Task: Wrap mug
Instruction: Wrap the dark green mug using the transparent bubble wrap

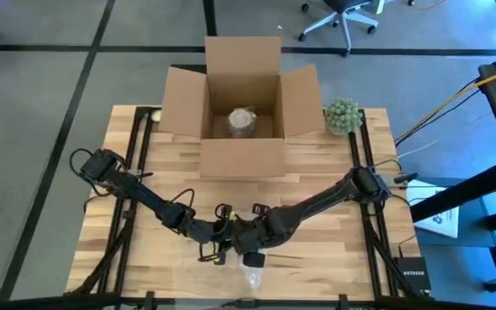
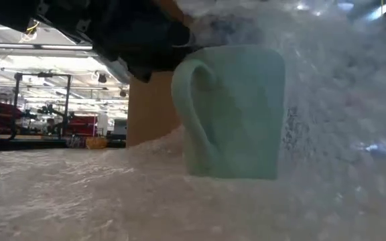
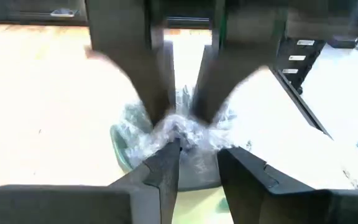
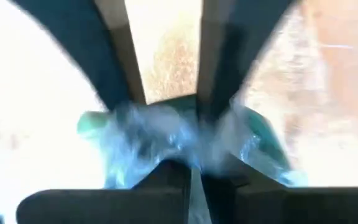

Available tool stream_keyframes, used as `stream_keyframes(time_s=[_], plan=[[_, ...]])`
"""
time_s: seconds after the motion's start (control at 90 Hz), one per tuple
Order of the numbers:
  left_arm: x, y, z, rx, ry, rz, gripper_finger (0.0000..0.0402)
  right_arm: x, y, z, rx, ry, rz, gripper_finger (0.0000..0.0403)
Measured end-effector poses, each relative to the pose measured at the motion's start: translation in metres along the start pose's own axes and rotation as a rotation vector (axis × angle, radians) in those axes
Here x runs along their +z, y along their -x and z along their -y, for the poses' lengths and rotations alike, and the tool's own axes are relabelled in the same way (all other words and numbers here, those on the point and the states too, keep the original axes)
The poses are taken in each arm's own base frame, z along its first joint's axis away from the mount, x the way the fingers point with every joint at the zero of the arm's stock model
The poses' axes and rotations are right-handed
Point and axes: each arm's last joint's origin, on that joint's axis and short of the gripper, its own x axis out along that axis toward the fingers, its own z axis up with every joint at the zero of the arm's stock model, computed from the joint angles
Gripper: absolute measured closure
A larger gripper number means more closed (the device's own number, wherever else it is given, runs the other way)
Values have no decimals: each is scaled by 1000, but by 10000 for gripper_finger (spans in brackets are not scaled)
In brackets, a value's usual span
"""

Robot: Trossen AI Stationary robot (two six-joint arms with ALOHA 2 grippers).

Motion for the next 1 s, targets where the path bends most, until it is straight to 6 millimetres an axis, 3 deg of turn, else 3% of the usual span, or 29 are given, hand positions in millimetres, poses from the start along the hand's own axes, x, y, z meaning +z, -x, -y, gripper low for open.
stream_keyframes(time_s=[0.189, 0.333, 0.411, 0.656, 0.744, 0.878, 1.0], plan=[[0, 0, 0, -1, 3, 0, 308, 7, 32, -4, 3, 29, 10, 386], [0, 0, 0, -1, 4, 3, 308, 10, 38, -12, 22, 55, 79, 386], [0, 0, 0, -2, 5, 5, 308, 8, 27, -14, 11, 56, 104, 386], [0, 0, 0, -4, 5, 4, 308, -19, -35, -6, 5, 25, 16, 386], [0, 0, 0, -6, 3, 10, 308, -22, -44, -1, 2, 10, 5, 386], [0, 0, 0, -5, 1, 6, 308, -18, -31, -3, 13, 17, -21, 386], [0, 0, 0, -5, 1, 5, 308, -4, 7, -8, 42, 33, 34, 386]])
